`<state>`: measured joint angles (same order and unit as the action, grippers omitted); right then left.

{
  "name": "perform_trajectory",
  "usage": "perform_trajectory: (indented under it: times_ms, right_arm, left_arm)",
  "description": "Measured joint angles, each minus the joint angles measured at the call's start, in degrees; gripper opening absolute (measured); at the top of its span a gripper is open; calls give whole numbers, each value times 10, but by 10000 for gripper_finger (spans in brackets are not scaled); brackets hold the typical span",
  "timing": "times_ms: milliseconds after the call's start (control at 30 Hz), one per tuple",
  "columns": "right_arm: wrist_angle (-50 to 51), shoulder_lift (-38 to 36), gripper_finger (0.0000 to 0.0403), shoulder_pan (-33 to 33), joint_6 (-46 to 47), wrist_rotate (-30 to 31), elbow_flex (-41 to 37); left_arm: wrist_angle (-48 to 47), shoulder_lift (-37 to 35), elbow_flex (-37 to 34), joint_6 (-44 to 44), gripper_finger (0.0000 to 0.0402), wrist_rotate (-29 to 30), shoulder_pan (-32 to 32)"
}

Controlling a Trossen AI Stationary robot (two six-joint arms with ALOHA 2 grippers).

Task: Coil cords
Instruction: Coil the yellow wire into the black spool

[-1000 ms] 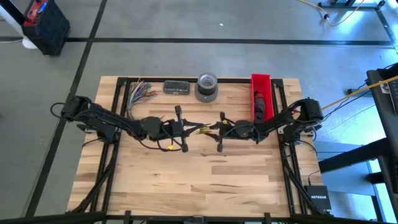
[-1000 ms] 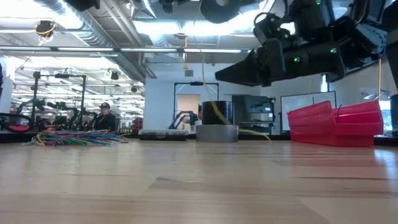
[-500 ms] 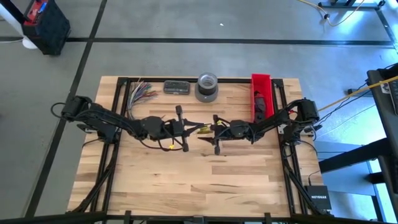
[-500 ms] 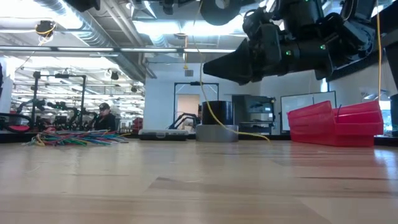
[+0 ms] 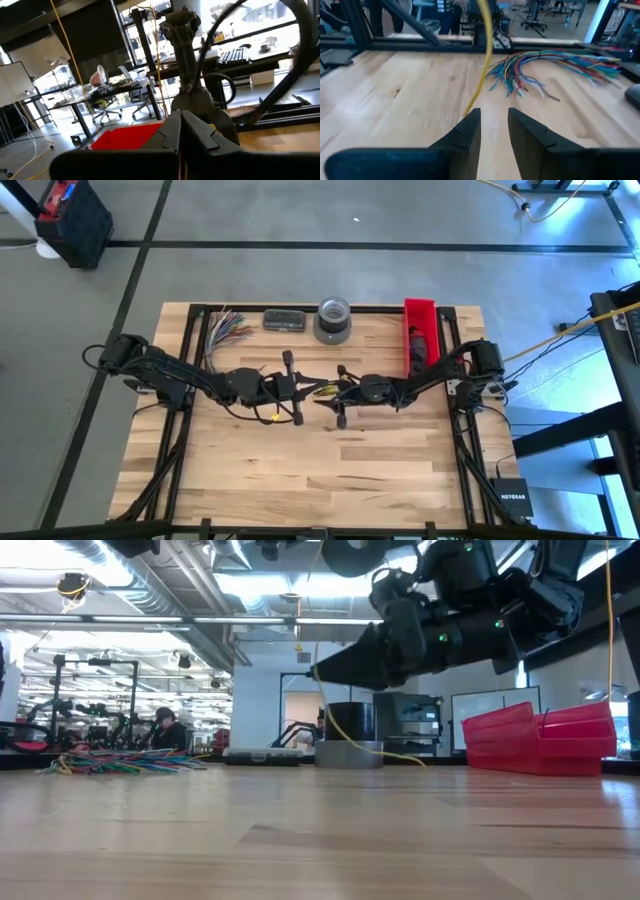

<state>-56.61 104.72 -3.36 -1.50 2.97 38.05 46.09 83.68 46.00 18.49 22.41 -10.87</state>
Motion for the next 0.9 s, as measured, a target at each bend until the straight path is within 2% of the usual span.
perform_trajectory:
  times_ms: [233,433,633,767,900]
  right_arm:
    - [7,15,88,0,-2,-19,11]
    - [86,-16,77,0,13,-26,12]
    - [149,-46,126,0,30,-31,11]
    - [158,-50,164,0,42,-103,11]
    - [147,-47,176,0,41,-106,11]
  left_arm:
    - [-2,0,0,13,0,0,-5]
    - [-1,0,0,20,0,0,-12]
    - [-3,-6,0,36,0,7,-19]
    - [-5,-9,0,41,0,14,-20]
    - [-5,-9,0,42,0,15,-20]
